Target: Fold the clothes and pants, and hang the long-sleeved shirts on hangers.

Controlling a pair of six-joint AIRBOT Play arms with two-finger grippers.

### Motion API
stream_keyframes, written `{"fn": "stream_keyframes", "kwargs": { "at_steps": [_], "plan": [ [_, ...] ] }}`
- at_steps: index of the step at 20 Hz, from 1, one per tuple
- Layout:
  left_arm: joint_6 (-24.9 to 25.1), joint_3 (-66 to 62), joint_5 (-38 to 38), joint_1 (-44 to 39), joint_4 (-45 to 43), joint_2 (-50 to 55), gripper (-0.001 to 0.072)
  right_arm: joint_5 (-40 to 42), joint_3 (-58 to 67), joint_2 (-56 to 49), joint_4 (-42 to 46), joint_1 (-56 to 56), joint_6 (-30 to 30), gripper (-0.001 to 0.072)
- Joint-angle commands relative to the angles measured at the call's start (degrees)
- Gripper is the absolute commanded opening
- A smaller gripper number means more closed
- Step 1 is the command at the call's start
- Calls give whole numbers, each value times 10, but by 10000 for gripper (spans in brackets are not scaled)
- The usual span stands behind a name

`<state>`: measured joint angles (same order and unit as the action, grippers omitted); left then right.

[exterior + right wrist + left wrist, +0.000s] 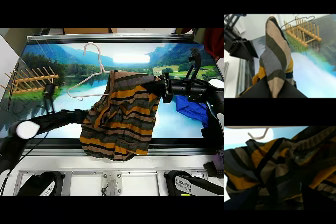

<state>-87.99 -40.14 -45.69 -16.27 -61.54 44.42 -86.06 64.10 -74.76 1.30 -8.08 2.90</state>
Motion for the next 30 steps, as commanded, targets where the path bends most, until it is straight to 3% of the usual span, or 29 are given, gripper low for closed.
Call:
{"fn": "stream_keyframes", "kwargs": {
  "at_steps": [1,4,12,13,14,16,22,30],
  "plan": [
    [-143,-52,47,-92,-132,78,555,3,1,1,0,0,2,11],
    [-180,-91,47,-103,-159,127,555,3,1,1,0,0,2,11],
    [-186,-111,47,-105,-153,200,552,3,1,1,0,0,2,12],
    [-197,-111,46,-105,-153,205,417,3,1,1,0,0,2,11],
    [-198,-111,42,-105,-153,207,228,3,1,1,-1,0,2,11],
    [-198,-111,30,-103,-155,207,14,3,1,4,0,-1,13,12],
    [-180,-111,-42,-12,-154,130,14,3,1,43,1,-10,60,11],
    [-157,-112,-55,23,-155,104,14,-8,1,69,4,-8,116,11]
  ]
}}
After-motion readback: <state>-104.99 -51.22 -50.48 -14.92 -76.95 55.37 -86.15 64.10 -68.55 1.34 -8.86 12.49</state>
